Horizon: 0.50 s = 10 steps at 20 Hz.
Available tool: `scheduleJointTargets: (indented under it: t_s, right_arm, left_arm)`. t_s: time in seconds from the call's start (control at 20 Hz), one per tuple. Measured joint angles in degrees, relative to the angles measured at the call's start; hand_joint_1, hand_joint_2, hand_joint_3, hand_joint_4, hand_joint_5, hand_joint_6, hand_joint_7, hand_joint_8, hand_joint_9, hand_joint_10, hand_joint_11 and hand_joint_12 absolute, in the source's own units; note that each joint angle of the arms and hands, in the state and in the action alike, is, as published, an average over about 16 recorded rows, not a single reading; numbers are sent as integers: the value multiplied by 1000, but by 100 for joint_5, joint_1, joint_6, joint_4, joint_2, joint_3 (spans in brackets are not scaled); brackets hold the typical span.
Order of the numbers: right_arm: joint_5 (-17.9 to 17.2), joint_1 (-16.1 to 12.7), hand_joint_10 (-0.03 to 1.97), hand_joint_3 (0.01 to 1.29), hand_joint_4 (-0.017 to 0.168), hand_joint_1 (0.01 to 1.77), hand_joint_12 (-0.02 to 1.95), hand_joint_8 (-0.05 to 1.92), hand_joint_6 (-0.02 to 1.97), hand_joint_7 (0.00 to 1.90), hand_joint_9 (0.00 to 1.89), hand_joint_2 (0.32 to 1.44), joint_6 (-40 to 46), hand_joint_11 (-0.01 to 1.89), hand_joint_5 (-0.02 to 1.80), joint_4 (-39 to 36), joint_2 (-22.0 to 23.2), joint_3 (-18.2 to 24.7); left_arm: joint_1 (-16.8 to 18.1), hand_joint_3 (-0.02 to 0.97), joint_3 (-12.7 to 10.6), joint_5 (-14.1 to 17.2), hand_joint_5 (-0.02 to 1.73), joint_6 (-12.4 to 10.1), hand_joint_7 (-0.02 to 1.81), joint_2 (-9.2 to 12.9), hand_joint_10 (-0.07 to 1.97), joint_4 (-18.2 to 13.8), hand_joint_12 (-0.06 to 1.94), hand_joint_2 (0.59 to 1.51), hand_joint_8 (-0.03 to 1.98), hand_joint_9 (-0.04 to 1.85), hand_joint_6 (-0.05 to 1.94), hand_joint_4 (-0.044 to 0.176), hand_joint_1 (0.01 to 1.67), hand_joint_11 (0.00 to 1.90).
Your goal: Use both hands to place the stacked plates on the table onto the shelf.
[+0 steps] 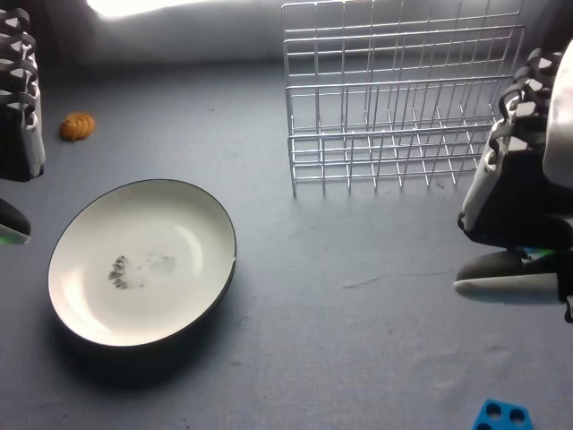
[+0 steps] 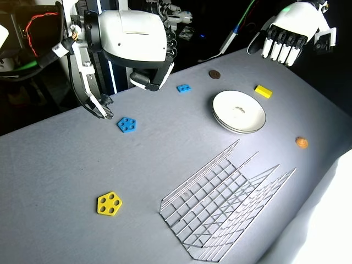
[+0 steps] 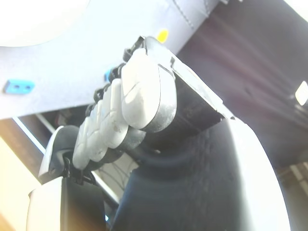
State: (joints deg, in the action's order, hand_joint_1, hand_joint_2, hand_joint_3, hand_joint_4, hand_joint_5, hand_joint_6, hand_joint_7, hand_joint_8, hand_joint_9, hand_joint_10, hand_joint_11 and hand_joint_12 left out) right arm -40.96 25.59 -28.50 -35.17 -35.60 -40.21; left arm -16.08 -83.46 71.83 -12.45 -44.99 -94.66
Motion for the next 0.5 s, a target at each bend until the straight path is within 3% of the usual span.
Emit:
scheduleJointTargets:
  t_s: [0.2, 0.4, 0.5]
  right_arm:
    - [-9, 10, 790, 49, -1, 154, 769, 774, 800, 641, 704, 1143, -19, 859, 602, -2, -10, -2]
    - [-16, 17, 588, 40, -1, 121, 568, 577, 598, 480, 524, 1137, -29, 640, 452, -44, -16, -4]
    - [-22, 31, 390, 40, -1, 74, 370, 381, 402, 327, 359, 1122, -43, 453, 306, -71, -23, -5]
  left_arm:
    - [10, 61, -2, 18, 626, -1, 636, -6, 698, -57, 714, 1081, 742, 620, 742, 4, 130, 642]
    - [14, 53, -23, 68, 470, -1, 477, -19, 520, -157, 526, 1074, 547, 463, 548, 5, 101, 480]
    - [8, 54, -55, 99, 311, 2, 312, -42, 322, -248, 326, 1060, 348, 299, 347, 6, 59, 316]
